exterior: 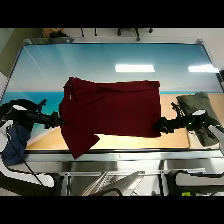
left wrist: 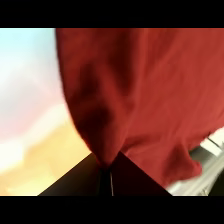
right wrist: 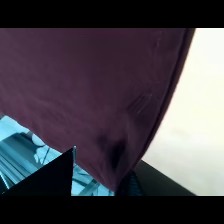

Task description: Fold the shirts.

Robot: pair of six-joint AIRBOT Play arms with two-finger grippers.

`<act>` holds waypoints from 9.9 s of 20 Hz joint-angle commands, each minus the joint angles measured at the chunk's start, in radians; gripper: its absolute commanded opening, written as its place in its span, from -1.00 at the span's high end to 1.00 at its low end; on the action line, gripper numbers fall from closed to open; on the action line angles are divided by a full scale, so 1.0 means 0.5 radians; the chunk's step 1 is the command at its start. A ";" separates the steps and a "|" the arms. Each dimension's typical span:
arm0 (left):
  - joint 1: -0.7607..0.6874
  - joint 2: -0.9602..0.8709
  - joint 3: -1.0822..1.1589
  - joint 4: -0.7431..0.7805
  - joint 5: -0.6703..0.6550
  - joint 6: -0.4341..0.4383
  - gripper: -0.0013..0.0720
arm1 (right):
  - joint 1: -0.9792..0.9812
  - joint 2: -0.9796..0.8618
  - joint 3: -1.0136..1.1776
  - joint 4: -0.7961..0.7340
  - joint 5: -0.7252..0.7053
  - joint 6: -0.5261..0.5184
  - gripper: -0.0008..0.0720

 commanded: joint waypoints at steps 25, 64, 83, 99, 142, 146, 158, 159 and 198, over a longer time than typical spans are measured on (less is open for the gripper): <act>0.302 1.975 1.665 -0.563 -0.038 -0.182 0.92 | -0.033 1.178 2.049 0.748 -0.357 -0.195 0.92; -0.797 -0.438 1.299 0.861 0.267 -0.792 0.92 | 0.014 -1.100 1.860 0.406 -0.364 -0.390 0.92; -0.608 0.393 0.736 0.842 -0.122 -0.836 -0.88 | -0.323 -0.316 1.456 -0.357 0.365 0.375 0.19; -0.430 1.369 -1.125 0.314 0.288 -0.769 -0.88 | -0.299 -0.106 0.123 -0.038 -0.195 -0.002 0.18; -0.845 1.176 0.047 0.498 0.297 -0.666 0.92 | -0.140 0.248 0.424 0.501 -0.121 0.017 0.92; -0.832 0.692 0.443 0.497 0.320 -0.630 0.92 | -0.114 -0.069 0.640 0.803 -0.217 -0.220 0.92; -0.845 -0.148 1.067 0.481 0.130 -0.608 -0.94 | -0.150 -0.459 0.992 0.628 -0.362 -0.535 -0.62; -0.838 -0.149 1.113 0.481 0.076 -0.615 -0.94 | -0.163 -0.464 1.062 0.507 -0.405 -0.447 -0.74; -2.090 -0.927 1.998 -0.359 0.373 -0.738 0.92 | 0.089 0.140 1.728 0.577 0.593 0.450 0.92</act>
